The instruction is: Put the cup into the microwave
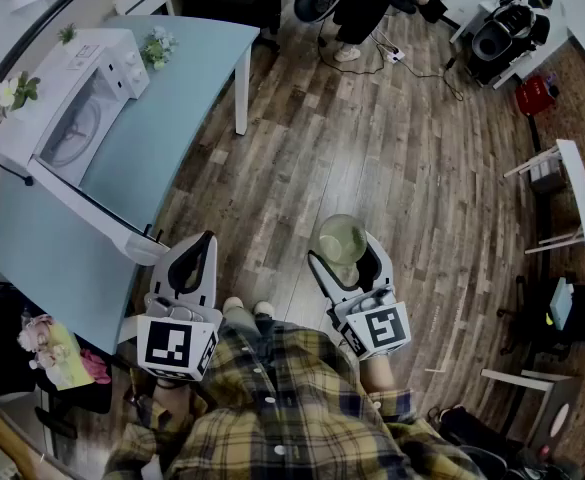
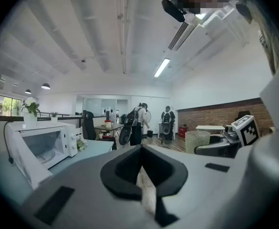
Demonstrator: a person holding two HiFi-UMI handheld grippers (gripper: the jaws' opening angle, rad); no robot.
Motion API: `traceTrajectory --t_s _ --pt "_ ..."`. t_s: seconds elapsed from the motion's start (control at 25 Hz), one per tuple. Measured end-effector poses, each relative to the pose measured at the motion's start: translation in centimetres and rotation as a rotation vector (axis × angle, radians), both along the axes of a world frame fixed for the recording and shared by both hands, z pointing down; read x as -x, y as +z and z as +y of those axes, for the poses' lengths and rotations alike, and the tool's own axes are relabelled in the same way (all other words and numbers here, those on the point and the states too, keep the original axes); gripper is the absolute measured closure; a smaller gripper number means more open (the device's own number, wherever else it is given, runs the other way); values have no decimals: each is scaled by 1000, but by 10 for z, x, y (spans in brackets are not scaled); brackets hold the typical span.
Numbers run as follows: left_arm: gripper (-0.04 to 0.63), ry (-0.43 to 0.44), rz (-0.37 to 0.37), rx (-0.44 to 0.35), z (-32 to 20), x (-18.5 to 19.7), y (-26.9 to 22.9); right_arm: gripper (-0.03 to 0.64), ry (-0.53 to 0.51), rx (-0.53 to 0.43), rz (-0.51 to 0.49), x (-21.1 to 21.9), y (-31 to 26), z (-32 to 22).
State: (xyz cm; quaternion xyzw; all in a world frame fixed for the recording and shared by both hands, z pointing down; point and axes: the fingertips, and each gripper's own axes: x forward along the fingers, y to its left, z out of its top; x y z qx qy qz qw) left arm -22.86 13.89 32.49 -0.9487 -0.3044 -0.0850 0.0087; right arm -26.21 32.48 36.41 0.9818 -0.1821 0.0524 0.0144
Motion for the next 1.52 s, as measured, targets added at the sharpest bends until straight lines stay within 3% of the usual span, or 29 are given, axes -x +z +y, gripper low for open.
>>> traceTrajectory --t_s 0.28,0.56,0.76,1.12,1.52 --pt "606 -2 -31 -7 15 2 9 260 29 -25 -16 7 5 21" --pt "606 -12 -72 -6 18 -24 27 260 49 -42 -64 -11 23 31" --pt "606 -51 -53 8 15 -72 27 261 37 -56 -82 -57 33 36" --pt "606 -129 -26 44 5 -170 15 259 -94 7 -20 -176 10 6" --pt "606 -220 -25 38 -28 -216 19 259 -211 -2 -14 -241 11 -31"
